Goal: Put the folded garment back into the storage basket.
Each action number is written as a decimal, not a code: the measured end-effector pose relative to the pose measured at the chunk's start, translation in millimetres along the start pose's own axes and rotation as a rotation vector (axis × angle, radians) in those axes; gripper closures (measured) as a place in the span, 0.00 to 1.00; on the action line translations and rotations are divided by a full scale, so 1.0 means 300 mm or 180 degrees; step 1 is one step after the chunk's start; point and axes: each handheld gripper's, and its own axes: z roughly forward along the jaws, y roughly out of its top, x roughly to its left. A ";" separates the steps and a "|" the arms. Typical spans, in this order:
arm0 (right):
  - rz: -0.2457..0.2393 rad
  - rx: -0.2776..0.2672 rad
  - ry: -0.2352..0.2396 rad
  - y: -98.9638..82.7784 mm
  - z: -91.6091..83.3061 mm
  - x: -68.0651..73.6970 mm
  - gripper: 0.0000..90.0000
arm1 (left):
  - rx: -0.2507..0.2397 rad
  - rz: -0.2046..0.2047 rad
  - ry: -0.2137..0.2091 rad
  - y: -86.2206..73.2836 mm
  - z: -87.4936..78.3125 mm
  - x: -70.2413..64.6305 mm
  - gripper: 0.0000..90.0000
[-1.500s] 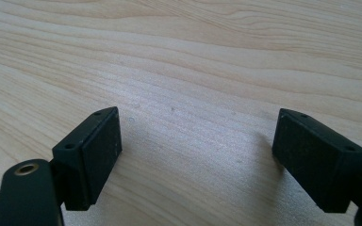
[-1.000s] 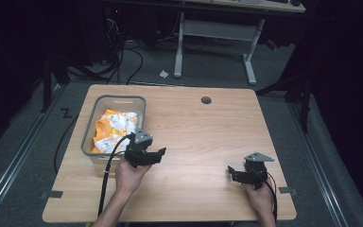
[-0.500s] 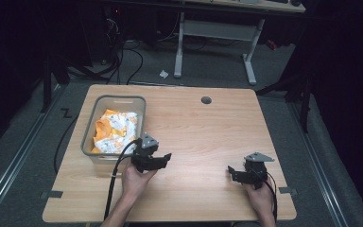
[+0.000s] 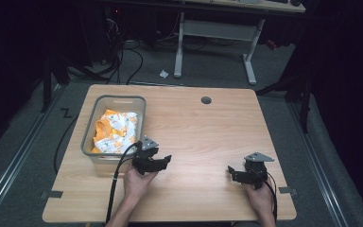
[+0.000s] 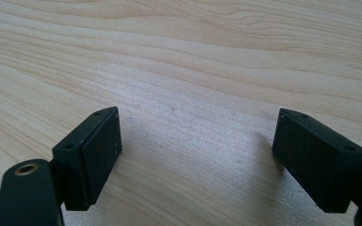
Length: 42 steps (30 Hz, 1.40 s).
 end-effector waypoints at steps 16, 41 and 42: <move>0.0000 0.0000 0.0000 0.000 0.000 0.000 0.18 | 0.0073 -0.0063 0.0022 -0.029 0.050 0.003 0.42; 0.0001 0.0000 0.0000 0.000 0.000 0.000 0.18 | 0.0127 -0.0057 0.0162 -0.041 0.105 0.019 0.43; 0.0000 0.0000 0.0000 0.000 0.000 0.000 0.18 | 0.0141 -0.0051 0.0170 -0.042 0.108 0.019 0.43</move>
